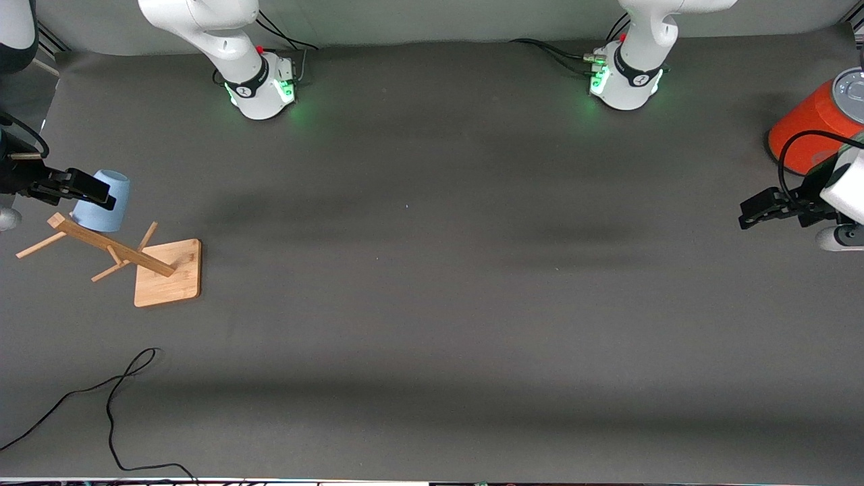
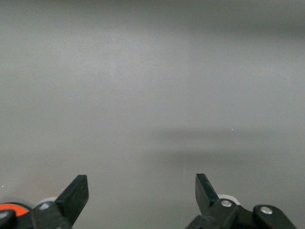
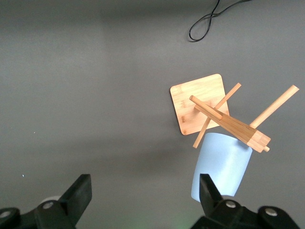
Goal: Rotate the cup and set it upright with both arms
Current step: 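Reach the right gripper to the light blue cup on the wooden stand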
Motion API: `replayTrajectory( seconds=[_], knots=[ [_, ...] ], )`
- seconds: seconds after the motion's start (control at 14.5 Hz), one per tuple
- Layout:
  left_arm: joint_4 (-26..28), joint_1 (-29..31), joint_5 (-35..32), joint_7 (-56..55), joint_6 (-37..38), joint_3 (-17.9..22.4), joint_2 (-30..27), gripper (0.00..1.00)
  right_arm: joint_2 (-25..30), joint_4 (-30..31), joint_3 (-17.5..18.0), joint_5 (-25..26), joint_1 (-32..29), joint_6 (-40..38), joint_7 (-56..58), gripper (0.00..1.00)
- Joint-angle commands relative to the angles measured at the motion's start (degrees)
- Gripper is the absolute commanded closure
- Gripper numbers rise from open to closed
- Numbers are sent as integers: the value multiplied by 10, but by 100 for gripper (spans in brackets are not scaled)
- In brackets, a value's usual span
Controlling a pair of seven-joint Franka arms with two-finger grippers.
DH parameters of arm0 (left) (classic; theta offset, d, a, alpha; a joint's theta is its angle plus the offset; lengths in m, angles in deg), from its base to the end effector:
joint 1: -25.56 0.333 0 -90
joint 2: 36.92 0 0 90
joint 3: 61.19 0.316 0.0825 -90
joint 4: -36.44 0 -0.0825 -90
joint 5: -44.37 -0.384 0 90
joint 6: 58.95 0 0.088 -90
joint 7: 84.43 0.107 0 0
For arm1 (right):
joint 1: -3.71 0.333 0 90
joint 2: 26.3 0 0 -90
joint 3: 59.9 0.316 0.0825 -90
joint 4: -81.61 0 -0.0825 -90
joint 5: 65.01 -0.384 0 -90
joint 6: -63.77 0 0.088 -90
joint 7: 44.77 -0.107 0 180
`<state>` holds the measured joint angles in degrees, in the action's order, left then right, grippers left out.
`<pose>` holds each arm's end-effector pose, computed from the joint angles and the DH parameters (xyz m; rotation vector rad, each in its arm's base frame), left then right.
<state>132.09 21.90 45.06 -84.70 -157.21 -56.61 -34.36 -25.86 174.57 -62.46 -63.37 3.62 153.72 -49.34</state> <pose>0.5764 0.0073 0.5650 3.1330 0.0351 0.0017 0.5497 -0.0286 0.6044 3.1057 -0.1950 -0.0691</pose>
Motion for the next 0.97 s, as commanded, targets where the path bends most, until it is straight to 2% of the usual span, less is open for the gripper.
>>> replayTrajectory(
  seconds=[0.0,0.48,0.76,0.9],
  knots=[
    [-9,-7,-6,2,-9,3,2,0,3,0,1,-10,-3,1,14,0],
    [-11,-8,-12,4,-40,-4,13,0,5,7,2,-14,-2,12,16,0],
    [-30,-6,-12,11,-38,-4,31,0,8,10,-1,-15,5,13,48,0],
    [-30,-4,-12,11,-40,-4,41,0,26,36,-9,-14,4,20,78,0]
  ],
)
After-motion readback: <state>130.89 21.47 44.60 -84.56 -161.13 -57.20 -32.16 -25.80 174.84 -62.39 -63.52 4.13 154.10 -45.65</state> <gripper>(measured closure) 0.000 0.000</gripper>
